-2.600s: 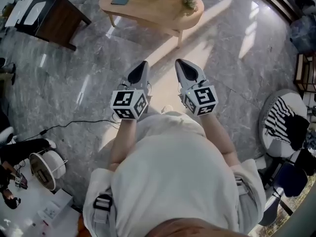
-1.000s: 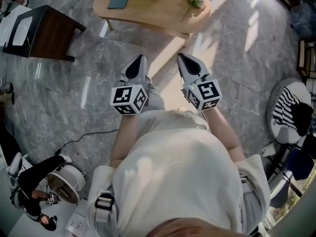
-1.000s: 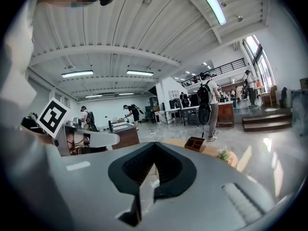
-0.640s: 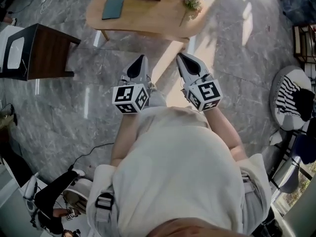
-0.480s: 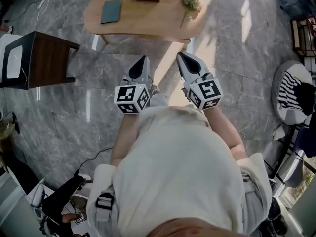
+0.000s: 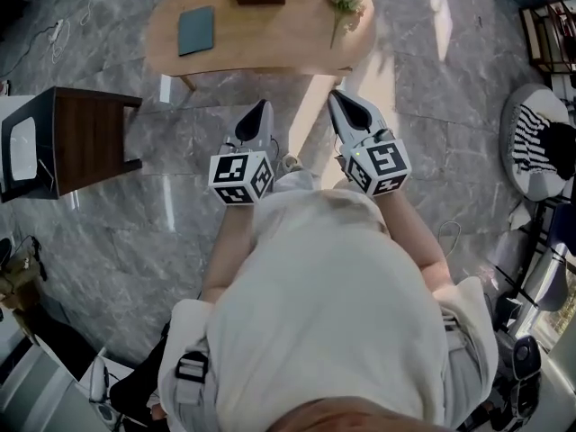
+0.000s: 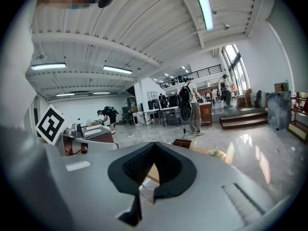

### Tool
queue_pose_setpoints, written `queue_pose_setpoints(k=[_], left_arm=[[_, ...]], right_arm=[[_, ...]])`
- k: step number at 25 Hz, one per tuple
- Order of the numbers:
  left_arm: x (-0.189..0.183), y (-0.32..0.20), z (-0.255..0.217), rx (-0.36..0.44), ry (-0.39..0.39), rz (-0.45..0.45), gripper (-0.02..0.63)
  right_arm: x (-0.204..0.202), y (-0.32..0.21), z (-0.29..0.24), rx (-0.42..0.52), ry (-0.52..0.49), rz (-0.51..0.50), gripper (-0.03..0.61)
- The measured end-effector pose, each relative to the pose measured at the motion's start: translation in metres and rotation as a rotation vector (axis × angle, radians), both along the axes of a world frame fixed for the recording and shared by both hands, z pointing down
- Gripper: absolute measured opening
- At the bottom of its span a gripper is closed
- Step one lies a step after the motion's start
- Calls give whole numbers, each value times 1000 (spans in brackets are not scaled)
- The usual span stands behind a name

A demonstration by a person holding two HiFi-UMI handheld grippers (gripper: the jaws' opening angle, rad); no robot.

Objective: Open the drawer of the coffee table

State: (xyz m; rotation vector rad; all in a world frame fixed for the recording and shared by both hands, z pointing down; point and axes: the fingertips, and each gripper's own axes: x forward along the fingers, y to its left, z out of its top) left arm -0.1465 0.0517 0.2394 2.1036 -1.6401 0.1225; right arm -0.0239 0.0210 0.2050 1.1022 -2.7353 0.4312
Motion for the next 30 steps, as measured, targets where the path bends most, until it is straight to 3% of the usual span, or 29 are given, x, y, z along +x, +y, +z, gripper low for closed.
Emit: queue_pose_setpoints(k=[10,13,21,30], left_arm=[[-20,-15,36,-94,9,25,-2],[-27,-25,50,-103,20,-6,-2],[-46,-54,84,-166,33,-86,-2],[-65,-82,155,-235,9,-100,-2]], right_arm=[[30,-23,28,-66,44,149,2],[44,-28,51,-113,59,179,2],[52,-59,90,-174,81,190,2],[58,-93,162,-234,119,211,2]])
